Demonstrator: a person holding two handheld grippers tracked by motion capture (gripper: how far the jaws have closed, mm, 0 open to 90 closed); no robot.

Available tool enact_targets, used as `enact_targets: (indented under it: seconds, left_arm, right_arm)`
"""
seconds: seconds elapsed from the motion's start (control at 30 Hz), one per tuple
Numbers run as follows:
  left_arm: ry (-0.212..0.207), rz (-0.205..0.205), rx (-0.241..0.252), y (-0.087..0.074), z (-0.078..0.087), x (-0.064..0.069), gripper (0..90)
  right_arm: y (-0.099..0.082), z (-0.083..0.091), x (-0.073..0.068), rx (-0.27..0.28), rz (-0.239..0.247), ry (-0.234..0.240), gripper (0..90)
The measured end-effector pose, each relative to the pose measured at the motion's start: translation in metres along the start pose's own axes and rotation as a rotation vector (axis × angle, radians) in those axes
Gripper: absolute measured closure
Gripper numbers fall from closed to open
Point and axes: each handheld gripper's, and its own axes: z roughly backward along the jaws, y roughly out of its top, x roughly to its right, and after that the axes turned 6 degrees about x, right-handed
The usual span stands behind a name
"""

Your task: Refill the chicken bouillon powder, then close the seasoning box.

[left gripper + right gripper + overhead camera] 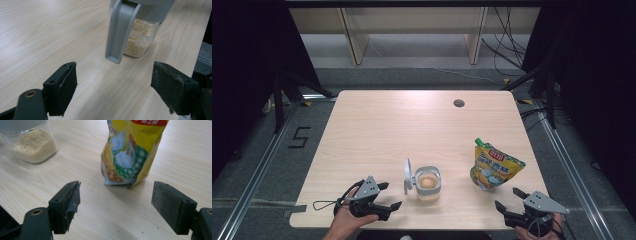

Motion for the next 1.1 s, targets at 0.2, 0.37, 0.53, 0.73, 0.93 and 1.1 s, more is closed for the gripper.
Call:
enact_targets:
  seconds: [0.2, 0.37, 0.53, 0.73, 0.93, 1.1]
  left_arm:
    - [0.006, -0.008, -0.007, 0.0, 0.0, -0.002, 19.3]
    - [0.024, -0.018, -0.014, 0.0, 0.002, -0.001, 19.3]
    - [0.018, -0.032, -0.005, 0.001, 0.002, -0.004, 19.5]
    - [0.013, 0.001, 0.022, 0.001, 0.004, -0.005, 26.6]
    - [-0.003, -0.001, 0.052, 0.003, 0.009, -0.004, 51.3]
    - [-0.029, -0.023, 0.128, 0.013, 0.014, -0.001, 73.5]
  right_arm:
    - [-0.001, 0.001, -0.005, -0.005, 0.004, 0.011, 23.4]
    - [-0.002, 0.002, -0.005, -0.013, 0.009, 0.005, 23.9]
    - [-0.001, 0.0, -0.004, -0.007, 0.044, 0.017, 24.1]
    - [0.001, 0.0, -0.005, 0.006, 0.046, 0.019, 25.1]
    - [0.0, -0.001, -0.005, -0.005, 0.058, 0.023, 25.1]
    - [0.0, -0.003, -0.006, -0.007, 0.063, 0.03, 25.1]
